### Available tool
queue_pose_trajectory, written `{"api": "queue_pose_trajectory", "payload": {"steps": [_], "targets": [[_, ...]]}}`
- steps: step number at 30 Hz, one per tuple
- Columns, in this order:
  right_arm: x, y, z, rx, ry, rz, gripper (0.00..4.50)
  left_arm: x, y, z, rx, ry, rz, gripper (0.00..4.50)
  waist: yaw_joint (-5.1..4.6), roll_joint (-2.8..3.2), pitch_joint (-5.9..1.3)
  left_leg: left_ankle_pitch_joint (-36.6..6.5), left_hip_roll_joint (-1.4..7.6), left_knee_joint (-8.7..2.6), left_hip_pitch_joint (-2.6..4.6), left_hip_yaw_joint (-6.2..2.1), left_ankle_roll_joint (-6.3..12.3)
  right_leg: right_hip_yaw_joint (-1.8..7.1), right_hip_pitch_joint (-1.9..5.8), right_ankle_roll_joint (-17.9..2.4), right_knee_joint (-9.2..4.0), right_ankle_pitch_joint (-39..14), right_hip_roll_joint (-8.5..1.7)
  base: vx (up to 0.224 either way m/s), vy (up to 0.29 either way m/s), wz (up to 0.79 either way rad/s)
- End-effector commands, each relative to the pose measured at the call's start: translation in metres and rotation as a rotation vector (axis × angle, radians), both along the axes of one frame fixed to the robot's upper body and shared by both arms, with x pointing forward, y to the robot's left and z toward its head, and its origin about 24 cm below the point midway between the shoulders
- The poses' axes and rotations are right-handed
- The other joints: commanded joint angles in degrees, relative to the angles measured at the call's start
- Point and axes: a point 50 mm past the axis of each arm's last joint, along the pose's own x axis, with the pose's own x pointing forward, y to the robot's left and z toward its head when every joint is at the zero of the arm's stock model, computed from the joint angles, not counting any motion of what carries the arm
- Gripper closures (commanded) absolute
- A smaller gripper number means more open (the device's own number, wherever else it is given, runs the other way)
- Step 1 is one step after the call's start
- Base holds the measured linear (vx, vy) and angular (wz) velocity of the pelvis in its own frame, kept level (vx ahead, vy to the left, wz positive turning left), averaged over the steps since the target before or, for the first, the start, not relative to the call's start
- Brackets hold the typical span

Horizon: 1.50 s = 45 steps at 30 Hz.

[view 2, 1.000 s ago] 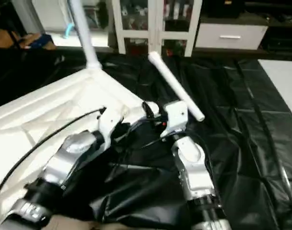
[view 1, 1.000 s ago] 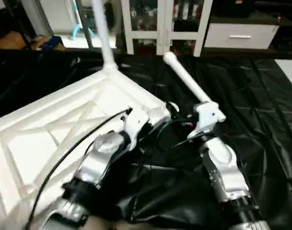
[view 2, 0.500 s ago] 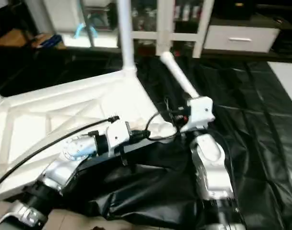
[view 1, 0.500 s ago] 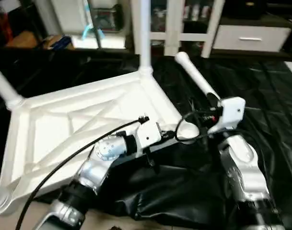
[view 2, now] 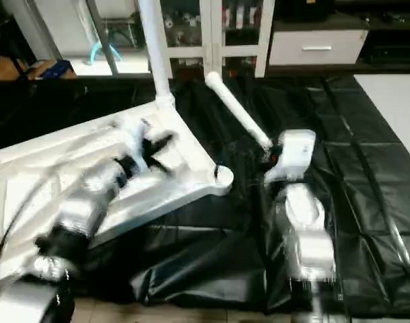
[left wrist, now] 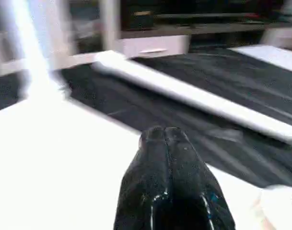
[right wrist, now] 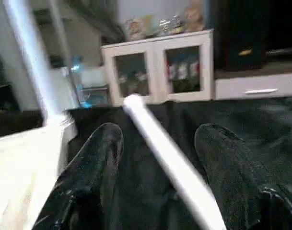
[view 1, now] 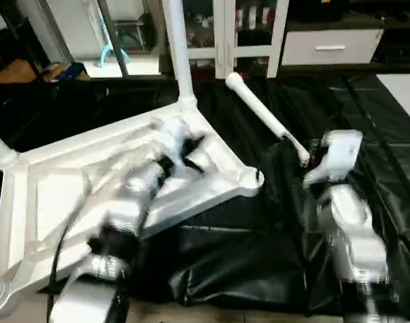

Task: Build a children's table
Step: Insert table leg to table base

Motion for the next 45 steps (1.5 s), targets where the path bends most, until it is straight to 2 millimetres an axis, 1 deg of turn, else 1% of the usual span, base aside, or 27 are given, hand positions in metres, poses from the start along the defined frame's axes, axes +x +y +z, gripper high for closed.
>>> {"api": "queue_pose_trajectory", "payload": {"steps": [1, 10, 16, 18, 21, 22, 23, 24, 25, 26, 27, 29, 30, 31, 32, 33, 34, 35, 36, 38, 39, 40, 41, 42, 43, 44, 45], "targets": [[-0.001, 0.005, 0.007, 0.003, -0.011, 0.052, 1.77, 0.002, 0.004, 0.001, -0.045, 0.026, 0.027, 4.5, 0.48, -0.23, -3.64, -3.18, 0.85, -4.17, 1.39, -0.64, 4.81, 0.75, 2.73, -15.39, -4.07, 11.36, -1.63, 0.0, 0.0, 0.0], [-0.003, 0.012, 0.008, 0.052, 0.023, 0.137, 1.77, -0.011, 0.004, 0.019, -0.101, -0.029, 0.038, 4.5, 2.06, -0.79, -3.96, 1.6, 1.28, -3.88, 1.05, -0.68, 7.83, 0.56, 2.81, -16.32, -3.53, 15.34, -1.92, 0.0, 0.0, 0.0], [-0.017, 0.015, -0.005, 0.009, 0.097, 0.173, 1.77, -0.028, 0.004, 0.009, -0.04, -0.041, 0.173, 4.5, 2.92, -0.56, -3.88, 1.27, 1.37, -3.93, 1.24, -0.61, 6.57, 0.63, 2.49, -14.38, -3.85, 11.51, -1.61, 0.0, 0.0, 0.0], [-0.02, 0.015, -0.006, 0.027, 0.104, 0.192, 1.77, -0.029, 0.0, 0.009, -0.048, -0.048, 0.177, 4.5, 3.02, -1.67, -3.82, 0.12, 1.4, -4.19, 1.15, -0.54, 5.75, 0.74, 2.5, -13.86, -4.1, 10.15, -1.58, 0.0, 0.0, 0.0], [-0.025, 0.015, -0.01, 0.067, 0.136, 0.188, 1.77, -0.037, -0.008, 0.021, -0.088, -0.135, 0.123, 4.5, 3.35, -1.94, -3.72, -0.63, 1.59, -4.47, 1.06, -0.61, 5.42, 0.94, 2.48, -13.68, -4.08, 7.43, -1.86, 0.0, 0.0, 0.0], [-0.025, 0.015, -0.01, 0.066, 0.141, 0.187, 1.77, -0.038, -0.009, 0.023, -0.093, -0.144, 0.117, 4.5, 3.33, -1.39, -3.95, -1.28, 2.26, -3.88, 2.7, 0.51, 2.56, 2.09, 1.18, -12.77, -4.53, 6.0, -1.01, 0.0, 0.0, 0.0], [-0.025, 0.014, -0.012, 0.063, 0.151, 0.186, 1.77, -0.041, -0.011, 0.022, -0.063, -0.156, 0.099, 4.5, 3.27, -2.03, -3.81, -4.33, 2.45, -3.55, 4.2, 1.83, -1.8, 3.01, 0.02, -11.76, -5.09, 3.25, 0.65, 0.0, 0.0, 0.0], [-0.026, 0.014, -0.013, 0.062, 0.153, 0.187, 1.77, -0.042, -0.012, 0.022, -0.056, -0.157, 0.097, 4.5, 3.63, -2.39, -3.12, -11.08, 1.84, -4.45, 4.86, 2.4, -7.45, 3.1, 0.1, -10.23, -5.1, -2.05, 2.33, 0.003, -0.005, -0.3], [-0.026, 0.014, -0.013, 0.056, 0.16, 0.192, 1.77, -0.044, -0.013, 0.021, -0.034, -0.159, 0.09, 4.5, 3.5, -3.0, -2.31, -19.13, 1.61, -4.94, 6.86, 3.0, -9.65, 3.38, -0.71, -8.9, -5.75, -9.37, 3.37, -0.002, -0.007, -0.56], [-0.026, 0.013, -0.012, 0.054, 0.16, 0.193, 1.77, -0.044, -0.013, 0.021, -0.035, -0.157, 0.087, 4.5, 3.03, -3.34, -1.56, -23.61, 1.39, -4.99, 7.8, 3.34, -9.92, 3.4, -1.33, -8.4, -6.5, -14.62, 3.95, -0.002, -0.007, -0.56], [-0.026, 0.013, -0.012, 0.053, 0.16, 0.193, 1.77, -0.044, -0.013, 0.021, -0.035, -0.156, 0.087, 4.5, 2.52, -3.74, -1.06, -30.18, 1.23, -5.27, 10.41, 3.35, -9.28, 3.26, -2.13, -8.38, -7.28, -22.35, 4.39, 0.007, 0.0, -0.61], [-0.025, 0.011, -0.01, 0.051, 0.16, 0.192, 1.77, -0.045, -0.015, 0.022, -0.032, -0.158, 0.085, 4.5, 1.66, -4.17, -0.43, -34.09, 1.21, -6.41, 11.86, 2.67, -7.63, 2.85, -1.57, -8.86, -7.39, -25.07, 4.57, 0.046, 0.004, -0.72], [-0.025, 0.009, -0.009, 0.05, 0.162, 0.191, 1.77, -0.045, -0.015, 0.023, -0.025, -0.164, 0.086, 4.5, 1.26, -4.66, -0.4, -32.36, 1.05, -7.44, 9.57, 1.75, -5.61, 2.53, 1.04, -9.01, -6.71, -22.39, 2.98, 0.082, 0.012, -0.9], [-0.024, 0.008, -0.008, 0.05, 0.162, 0.191, 1.77, -0.045, -0.015, 0.023, -0.023, -0.165, 0.086, 4.5, 1.19, -4.05, -0.83, -29.92, 0.65, -7.73, 8.64, 1.79, -5.1, 3.13, 2.62, -9.32, -6.85, -21.17, 2.43, 0.108, 0.047, -0.83], [-0.023, 0.003, -0.005, 0.023, 0.158, 0.194, 1.77, -0.045, -0.014, 0.022, -0.019, -0.165, 0.089, 4.5, 1.51, -4.83, -1.85, -17.14, -1.83, -6.75, 1.84, 0.77, -0.83, 3.85, 9.0, -6.91, -7.34, -17.88, 0.86, 0.108, 0.047, -0.83], [-0.023, 0.001, -0.003, 0.011, 0.156, 0.194, 1.77, -0.046, -0.014, 0.021, -0.022, -0.158, 0.092, 4.5, 0.75, -4.82, -3.04, -12.35, -2.75, -5.81, 3.76, 0.57, 1.83, 4.58, 8.68, -9.96, -8.12, -15.95, 0.41, 0.118, 0.041, -0.3], [-0.023, -0.002, -0.002, 0.002, 0.153, 0.193, 1.77, -0.048, -0.013, 0.019, -0.018, -0.151, 0.095, 4.5, 0.35, -5.43, -3.64, -6.91, -4.0, -4.69, 2.46, 0.17, 5.03, 5.15, 10.64, -14.26, -7.96, -9.11, 1.07, 0.151, -0.003, 0.07], [-0.023, -0.004, 0.0, -0.005, 0.147, 0.196, 1.77, -0.049, -0.011, 0.017, -0.01, -0.151, 0.101, 4.5, 0.59, -5.41, -3.85, -5.4, -4.54, -4.17, 2.12, 0.07, 6.33, 5.61, 11.27, -16.36, -7.9, -5.89, 1.16, 0.151, -0.003, 0.07], [-0.023, -0.004, 0.001, -0.008, 0.145, 0.197, 1.77, -0.049, -0.011, 0.016, -0.007, -0.15, 0.103, 4.5, 0.67, -6.02, -4.08, -2.42, -5.23, -2.88, 0.28, -0.52, 8.66, 6.59, 13.15, -19.74, -7.47, 1.41, 1.28, 0.175, 0.001, 0.06], [-0.024, -0.007, 0.001, -0.025, 0.147, 0.199, 1.77, -0.051, -0.007, 0.013, 0.0, -0.141, 0.119, 4.5, 0.86, -3.78, -4.04, 5.1, -3.48, -3.92, 1.64, -1.74, 10.83, 4.72, 11.41, -19.84, -5.7, 10.63, 2.92, 0.145, 0.031, 0.1], [-0.024, -0.009, 0.001, -0.033, 0.151, 0.205, 1.77, -0.053, -0.002, 0.011, 0.004, -0.138, 0.142, 4.5, -0.64, -2.53, -4.1, 13.29, -0.55, -4.83, 8.51, -4.23, 14.68, 0.92, 5.75, -15.96, -2.65, 10.46, 4.63, 0.193, -0.012, 0.11], [-0.024, -0.01, 0.001, -0.035, 0.156, 0.212, 1.77, -0.055, 0.001, 0.01, 0.006, -0.133, 0.16, 4.5, -2.17, -4.42, -3.98, 16.7, 1.51, -4.43, 12.06, -6.33, 19.91, -0.11, 2.26, -13.66, -1.58, 7.2, 4.15, 0.231, -0.068, 0.08], [-0.025, -0.011, 0.0, -0.034, 0.157, 0.215, 1.77, -0.056, 0.002, 0.01, 0.006, -0.131, 0.166, 4.5, -3.41, -3.79, -5.07, 24.57, 7.05, -3.88, 19.1, -11.62, 29.0, -1.03, -5.4, -6.79, 2.37, -4.7, 0.77, 0.231, -0.068, 0.08], [-0.024, -0.011, 0.001, -0.042, 0.16, 0.219, 1.77, -0.057, 0.004, 0.01, 0.005, -0.131, 0.177, 4.5, -3.0, -4.73, -4.62, 30.56, 8.53, -3.95, 18.48, -12.72, 32.88, -0.08, -7.92, -0.27, 4.3, -6.68, -2.19, 0.157, -0.098, -0.03], [-0.022, -0.011, 0.001, -0.046, 0.161, 0.231, 1.77, -0.058, 0.005, 0.01, 0.004, -0.13, 0.185, 4.5, -2.48, -5.44, -4.18, 28.47, 6.13, -3.77, 16.81, -11.36, 30.98, 0.5, -7.62, -0.45, 3.39, -2.98, -2.74, 0.037, -0.123, -0.13], [-0.021, -0.011, 0.003, -0.047, 0.159, 0.248, 1.77, -0.059, 0.007, 0.011, 0.005, -0.128, 0.192, 4.5, -1.92, -7.34, -3.93, 22.4, 1.39, -2.65, 14.56, -8.43, 26.39, 1.16, -5.32, -2.87, 0.0, 2.92, -2.85, 0.037, -0.123, -0.13], [-0.018, -0.01, 0.005, -0.064, 0.156, 0.272, 1.77, -0.061, 0.008, 0.012, -0.001, -0.135, 0.196, 4.5, 2.64, -11.21, -5.1, -6.01, -10.07, 6.44, 2.04, -1.56, 16.61, 11.54, 10.64, -19.26, -4.59, 11.02, -6.3, 0.072, -0.051, 0.17]]}}
